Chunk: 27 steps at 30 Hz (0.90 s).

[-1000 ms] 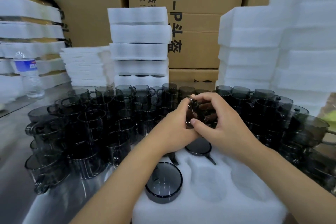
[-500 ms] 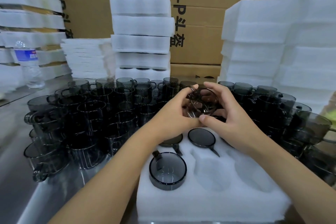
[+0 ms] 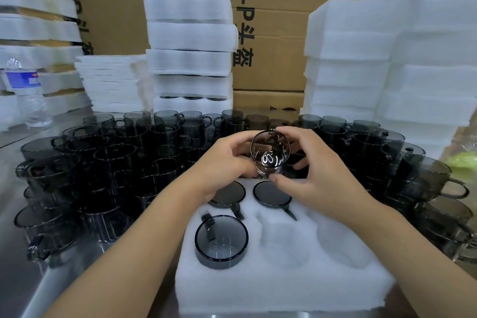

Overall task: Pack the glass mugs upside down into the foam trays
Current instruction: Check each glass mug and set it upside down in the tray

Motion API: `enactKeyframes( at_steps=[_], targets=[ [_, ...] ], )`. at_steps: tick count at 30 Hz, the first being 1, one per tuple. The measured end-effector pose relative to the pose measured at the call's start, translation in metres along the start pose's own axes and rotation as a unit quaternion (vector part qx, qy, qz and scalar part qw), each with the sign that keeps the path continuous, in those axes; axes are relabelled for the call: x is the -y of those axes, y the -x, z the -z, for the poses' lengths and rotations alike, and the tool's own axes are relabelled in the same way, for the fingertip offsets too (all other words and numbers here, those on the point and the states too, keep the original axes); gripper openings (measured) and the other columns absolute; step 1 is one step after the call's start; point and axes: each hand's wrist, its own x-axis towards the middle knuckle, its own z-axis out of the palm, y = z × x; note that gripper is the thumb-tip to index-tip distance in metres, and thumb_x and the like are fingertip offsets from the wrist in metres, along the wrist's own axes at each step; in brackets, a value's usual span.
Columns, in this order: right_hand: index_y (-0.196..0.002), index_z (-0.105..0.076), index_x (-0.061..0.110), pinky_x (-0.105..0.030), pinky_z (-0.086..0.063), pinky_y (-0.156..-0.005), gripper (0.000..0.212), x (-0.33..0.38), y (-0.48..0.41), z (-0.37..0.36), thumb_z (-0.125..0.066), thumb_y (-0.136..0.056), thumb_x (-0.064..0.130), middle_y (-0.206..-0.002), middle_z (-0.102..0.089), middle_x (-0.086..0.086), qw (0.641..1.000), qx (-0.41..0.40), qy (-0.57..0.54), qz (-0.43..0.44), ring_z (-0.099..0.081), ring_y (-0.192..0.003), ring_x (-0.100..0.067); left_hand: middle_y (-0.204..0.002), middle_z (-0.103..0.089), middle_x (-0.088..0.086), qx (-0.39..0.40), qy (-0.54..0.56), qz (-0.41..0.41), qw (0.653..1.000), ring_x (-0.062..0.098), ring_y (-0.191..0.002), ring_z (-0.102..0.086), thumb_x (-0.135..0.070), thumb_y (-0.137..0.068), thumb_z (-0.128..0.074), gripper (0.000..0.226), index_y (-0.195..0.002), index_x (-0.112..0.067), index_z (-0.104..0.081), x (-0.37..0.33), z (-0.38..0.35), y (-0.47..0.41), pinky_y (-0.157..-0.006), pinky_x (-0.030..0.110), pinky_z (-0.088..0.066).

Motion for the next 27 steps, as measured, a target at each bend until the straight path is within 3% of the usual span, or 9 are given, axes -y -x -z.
enactKeyframes(
  at_steps=[4,7,11,15,19,22,25,27],
  targets=[
    [-0.126,-0.036,0.043,-0.004,-0.036,-0.080,0.066,0.003,0.001,0.000,-0.073,-0.071,0.036,-0.117,-0.041,0.025,1.000,-0.003,0.007,0.010,-0.046,-0.106,0.005,-0.107,-0.070,0.001,-0.010,0.000,0.000,1.000,0.016,-0.092,-0.066,0.025,-0.075,-0.049,0.067,-0.109,-0.030,-0.064,0.001,0.000,0.000,-0.077,0.028,-0.052],
    [-0.124,-0.037,0.041,-0.009,-0.040,-0.081,0.066,0.006,0.002,0.002,-0.074,-0.069,0.037,-0.118,-0.037,0.019,0.999,-0.011,0.015,0.031,-0.045,-0.104,0.002,-0.114,-0.067,0.004,-0.008,-0.001,0.004,1.000,0.012,-0.090,-0.069,0.024,-0.077,-0.053,0.065,-0.119,-0.026,-0.061,0.000,0.000,0.000,-0.077,0.024,-0.054],
    [-0.120,-0.038,0.042,-0.007,-0.038,-0.087,0.068,0.012,0.001,0.004,-0.080,-0.066,0.037,-0.125,-0.038,0.017,0.999,-0.011,-0.004,0.041,-0.041,-0.110,0.008,-0.120,-0.062,0.007,0.002,-0.022,0.016,1.000,0.020,-0.097,-0.068,0.019,-0.074,-0.063,0.071,-0.130,-0.023,-0.053,0.001,-0.001,-0.001,-0.086,0.028,-0.055],
    [-0.116,-0.041,0.050,-0.005,-0.039,-0.083,0.065,0.019,0.001,0.007,-0.081,-0.067,0.037,-0.116,-0.049,0.021,0.999,-0.022,-0.023,0.025,-0.047,-0.107,0.007,-0.113,-0.064,0.004,0.023,-0.025,0.014,0.999,0.013,-0.087,-0.066,0.016,-0.075,-0.065,0.071,-0.127,-0.029,-0.050,0.001,-0.001,-0.001,-0.076,0.021,-0.053],
    [-0.109,-0.056,0.040,-0.010,-0.044,-0.078,0.048,0.027,0.002,0.015,-0.073,-0.065,0.044,-0.102,-0.061,0.019,0.997,-0.038,-0.060,-0.026,-0.058,-0.096,-0.001,-0.096,-0.071,-0.008,0.041,-0.043,0.012,0.998,0.004,-0.077,-0.064,0.018,-0.080,-0.046,0.063,-0.121,-0.029,-0.056,0.001,0.000,0.000,-0.067,0.021,-0.049],
    [-0.102,-0.063,0.031,-0.022,-0.053,-0.077,0.043,0.032,0.002,0.024,-0.066,-0.062,0.047,-0.095,-0.068,0.010,0.978,0.050,-0.187,-0.074,-0.065,-0.087,-0.011,-0.098,-0.072,0.001,0.025,-0.057,0.014,0.998,0.013,-0.086,-0.065,0.014,-0.086,-0.046,0.052,-0.106,-0.030,-0.065,0.001,-0.002,-0.001,-0.077,0.034,-0.053],
    [-0.101,-0.064,0.019,-0.028,-0.054,-0.077,0.045,0.034,0.003,0.031,-0.070,-0.062,0.040,-0.093,-0.069,-0.002,0.934,0.219,-0.268,-0.086,-0.065,-0.086,-0.020,-0.092,-0.073,-0.004,0.026,-0.051,0.028,0.998,0.008,-0.080,-0.066,0.013,-0.086,-0.046,0.047,-0.110,-0.022,-0.065,0.001,-0.003,-0.003,-0.070,0.023,-0.050],
    [-0.100,-0.064,0.019,-0.031,-0.049,-0.073,0.043,0.036,0.004,0.033,-0.074,-0.062,0.036,-0.090,-0.065,-0.002,0.912,0.302,-0.264,-0.081,-0.060,-0.081,-0.018,-0.091,-0.072,-0.006,0.025,-0.047,0.035,0.998,0.004,-0.077,-0.066,0.011,-0.088,-0.046,0.043,-0.111,-0.021,-0.064,0.001,-0.003,-0.003,-0.073,0.023,-0.050]
  ],
)
